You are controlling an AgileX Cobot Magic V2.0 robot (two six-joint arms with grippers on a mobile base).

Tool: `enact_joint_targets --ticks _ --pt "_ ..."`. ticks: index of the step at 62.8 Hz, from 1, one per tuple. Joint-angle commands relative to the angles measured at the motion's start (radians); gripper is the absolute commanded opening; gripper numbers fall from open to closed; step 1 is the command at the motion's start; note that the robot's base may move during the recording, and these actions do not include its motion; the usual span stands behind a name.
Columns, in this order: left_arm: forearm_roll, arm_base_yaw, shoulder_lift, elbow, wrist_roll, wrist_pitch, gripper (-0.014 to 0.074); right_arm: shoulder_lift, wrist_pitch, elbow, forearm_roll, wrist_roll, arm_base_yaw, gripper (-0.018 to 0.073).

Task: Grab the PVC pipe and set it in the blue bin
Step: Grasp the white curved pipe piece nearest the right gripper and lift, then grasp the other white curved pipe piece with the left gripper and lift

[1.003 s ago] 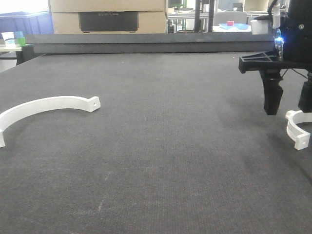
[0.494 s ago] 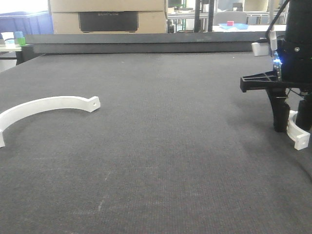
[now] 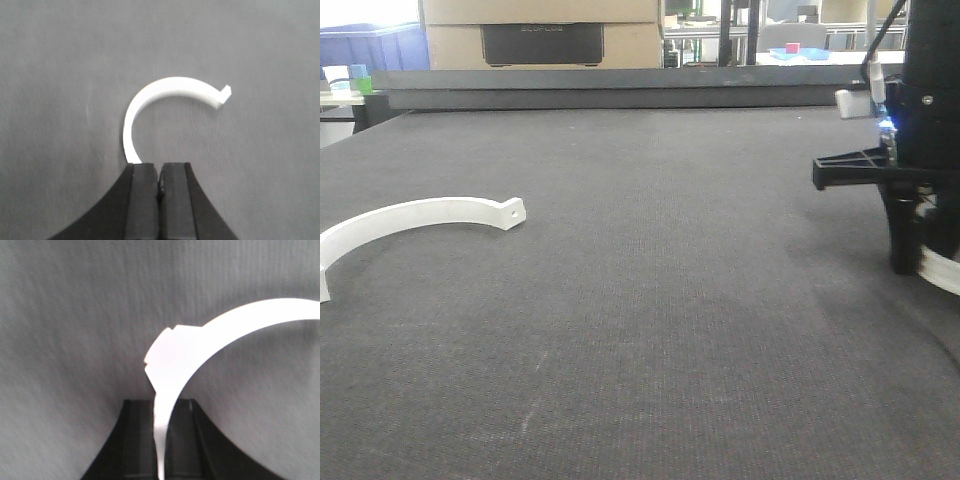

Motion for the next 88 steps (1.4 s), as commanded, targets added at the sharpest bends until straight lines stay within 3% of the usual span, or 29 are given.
enact_joint_targets --ticks 1,14,25,30,51,55,65,70,88 --pt "0.000 -0.006 0.044 -0.085 -0.006 0.089 -0.0111 -0.032 0.059 -0.004 -0.015 -0.066 0.004 -0.0167" --pt "0.011 -0.009 0.241 -0.301 -0.006 0.244 -0.0111 -0.155 0.065 -0.009 -0.013 -0.108 0.041 -0.0167" --pt "0.175 -0.087 0.451 -0.476 -0.006 0.339 -0.0111 -0.259 0.026 -0.009 -0.013 -0.159 0.074 -0.0167" --pt "0.239 -0.104 0.538 -0.523 -0.006 0.343 -0.0111 -0.280 0.015 -0.009 -0.013 -0.159 0.074 -0.0167" --pt "0.247 -0.104 0.764 -0.552 -0.011 0.288 -0.0104 -0.289 -0.008 0.030 -0.017 -0.159 0.074 -0.0167" --pt "0.247 -0.104 0.789 -0.552 -0.011 0.286 -0.0060 -0.289 -0.015 0.042 -0.017 -0.159 0.074 -0.0167" --pt "0.247 -0.104 0.840 -0.552 -0.011 0.226 0.0167 -0.287 -0.034 0.053 -0.017 -0.159 0.074 -0.0167" --pt "0.247 -0.104 0.855 -0.552 -0.011 0.207 0.0235 -0.287 -0.034 0.053 -0.017 -0.159 0.074 -0.0167" --pt "0.304 -0.104 0.904 -0.552 -0.011 0.195 0.0256 -0.287 -0.032 0.053 -0.017 -0.159 0.074 -0.0167"
